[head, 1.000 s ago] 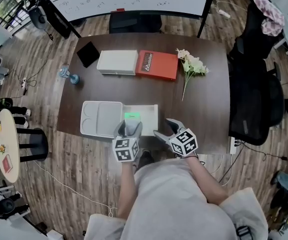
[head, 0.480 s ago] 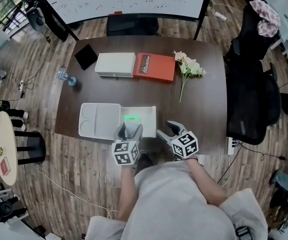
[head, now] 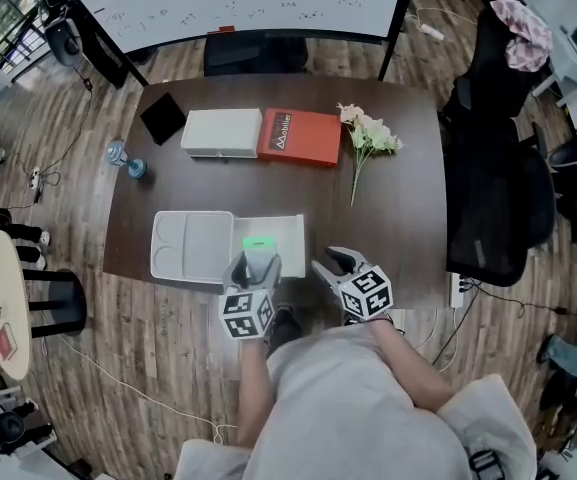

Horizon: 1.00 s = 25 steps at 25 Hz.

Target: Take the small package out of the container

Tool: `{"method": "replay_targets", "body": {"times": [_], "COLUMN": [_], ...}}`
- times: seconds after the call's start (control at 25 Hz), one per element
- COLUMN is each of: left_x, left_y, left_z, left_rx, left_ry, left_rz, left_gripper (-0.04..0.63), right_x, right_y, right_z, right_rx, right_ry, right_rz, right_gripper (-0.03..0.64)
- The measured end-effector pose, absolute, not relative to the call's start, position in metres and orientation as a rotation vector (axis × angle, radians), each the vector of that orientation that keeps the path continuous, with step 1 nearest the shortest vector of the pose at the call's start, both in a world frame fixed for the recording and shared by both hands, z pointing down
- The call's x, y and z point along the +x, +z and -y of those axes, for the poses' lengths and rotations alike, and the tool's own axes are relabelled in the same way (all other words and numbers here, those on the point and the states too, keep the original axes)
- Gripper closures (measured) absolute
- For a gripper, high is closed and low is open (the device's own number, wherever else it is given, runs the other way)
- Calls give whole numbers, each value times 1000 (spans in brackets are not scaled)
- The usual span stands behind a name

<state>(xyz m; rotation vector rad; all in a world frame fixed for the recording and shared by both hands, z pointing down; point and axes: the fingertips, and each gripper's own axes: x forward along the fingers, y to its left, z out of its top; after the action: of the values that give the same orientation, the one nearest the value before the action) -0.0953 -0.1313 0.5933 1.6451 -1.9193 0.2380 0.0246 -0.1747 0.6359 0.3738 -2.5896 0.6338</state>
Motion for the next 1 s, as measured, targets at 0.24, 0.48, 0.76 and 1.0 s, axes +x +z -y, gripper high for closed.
{"method": "replay_targets", "body": {"times": [0.24,0.48,0.76,1.0], "left_x": [-92,-94,-96,-98], "left_y": [590,587,588,589], "left_z": [133,132,131,130], "left_rx": [1649,1644,1641,1629], "left_ry": [232,243,248,256], "left_rz": [1927,1925,1925,1923], "left_gripper": [288,288,288,288], "right_x": [27,29,31,34], "right_y": [633,622,619,621], "right_z": [178,188,194,197], "right_rx": [388,476,553,576], "right_ry": [615,563,513,547], "right_rz": [2600,2621,2635,2622], "right_gripper": [504,606,618,620]}}
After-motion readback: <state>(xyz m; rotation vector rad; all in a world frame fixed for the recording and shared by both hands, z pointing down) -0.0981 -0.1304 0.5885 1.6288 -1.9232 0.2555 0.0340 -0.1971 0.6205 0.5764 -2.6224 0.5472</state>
